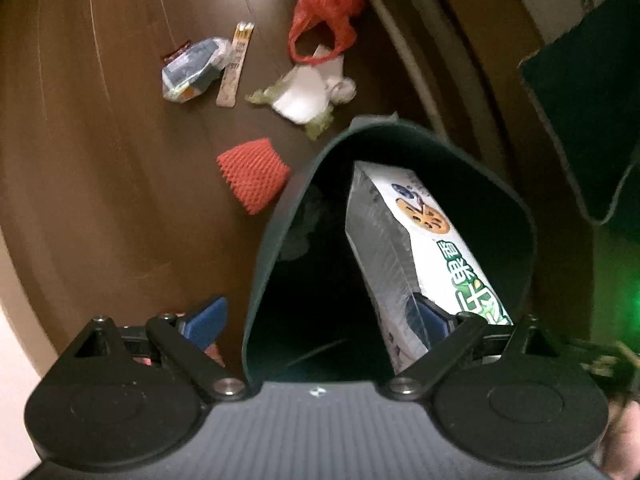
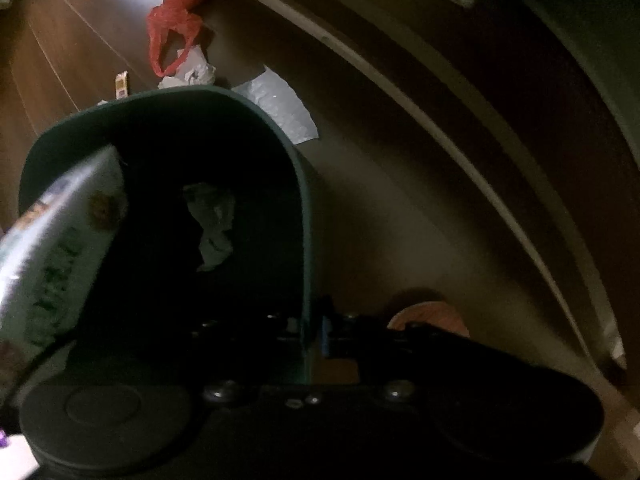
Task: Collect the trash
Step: 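Open the left tool and drop the snack box into the wastebasket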
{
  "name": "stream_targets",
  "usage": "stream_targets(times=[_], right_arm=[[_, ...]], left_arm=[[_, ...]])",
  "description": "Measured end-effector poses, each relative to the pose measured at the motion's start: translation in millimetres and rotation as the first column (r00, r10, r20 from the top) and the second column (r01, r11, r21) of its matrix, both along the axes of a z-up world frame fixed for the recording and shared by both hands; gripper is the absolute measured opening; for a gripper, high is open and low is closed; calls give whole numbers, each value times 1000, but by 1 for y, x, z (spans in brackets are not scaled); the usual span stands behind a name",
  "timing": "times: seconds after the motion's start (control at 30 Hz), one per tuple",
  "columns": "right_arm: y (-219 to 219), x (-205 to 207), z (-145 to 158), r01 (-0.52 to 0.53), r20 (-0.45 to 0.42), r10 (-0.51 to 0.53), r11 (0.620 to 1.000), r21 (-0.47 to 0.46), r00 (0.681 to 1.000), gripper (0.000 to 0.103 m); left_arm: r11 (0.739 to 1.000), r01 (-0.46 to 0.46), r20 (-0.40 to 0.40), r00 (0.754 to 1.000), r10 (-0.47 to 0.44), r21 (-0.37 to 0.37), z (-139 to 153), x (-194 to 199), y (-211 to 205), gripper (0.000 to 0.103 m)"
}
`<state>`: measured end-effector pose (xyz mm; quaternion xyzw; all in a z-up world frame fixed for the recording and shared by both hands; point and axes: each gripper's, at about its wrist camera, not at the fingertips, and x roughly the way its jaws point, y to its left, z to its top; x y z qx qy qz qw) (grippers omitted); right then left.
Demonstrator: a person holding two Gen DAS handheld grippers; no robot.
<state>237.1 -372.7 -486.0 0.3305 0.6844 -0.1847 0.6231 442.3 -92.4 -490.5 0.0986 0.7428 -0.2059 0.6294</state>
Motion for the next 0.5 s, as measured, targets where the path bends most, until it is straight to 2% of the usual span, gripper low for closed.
stream_targets(times=[0.07, 0.13, 0.17, 0.2, 0.27, 0.3, 0.37, 0.47, 0.5], right_arm=[[1, -1, 1, -12, 7, 12, 1000, 2, 1000, 8], [1, 0, 1, -22, 12, 22, 1000, 4, 1000, 8], [0, 1, 1, -24, 13, 24, 1000, 8, 1000, 8], [-1, 1, 0, -26, 15, 25, 1000, 14, 1000, 8], [-4, 0, 0, -17, 20, 16, 999, 27, 1000, 9], [-6, -1, 0, -6, 22, 6, 999, 34, 1000, 9], [-8, -2, 0, 6, 27, -7, 999, 40, 1000, 10], [-8, -1, 0, 5, 29, -7, 999, 42, 1000, 10], [-8, 0, 0, 1, 29, -2, 999, 42, 1000, 10]], left_arm=[[999, 41, -40, 998, -40, 31, -10, -9, -12, 96], [999, 34, -18, 999, -34, 2, -5, -10, -15, 96], [999, -20, -53, 998, 18, -27, -5, -6, -11, 96], [993, -106, -122, 988, 99, -50, -9, 0, -4, 96], [966, -254, -268, 935, 233, -50, -22, 7, 9, 96], [959, -277, -296, 922, 248, -58, -24, 8, 10, 96], [963, -261, -277, 933, 232, -72, -16, 9, 8, 96], [979, -183, -178, 970, 166, -88, 6, 7, 7, 96], [973, -209, -164, 968, 191, -101, 13, 8, 11, 96]])
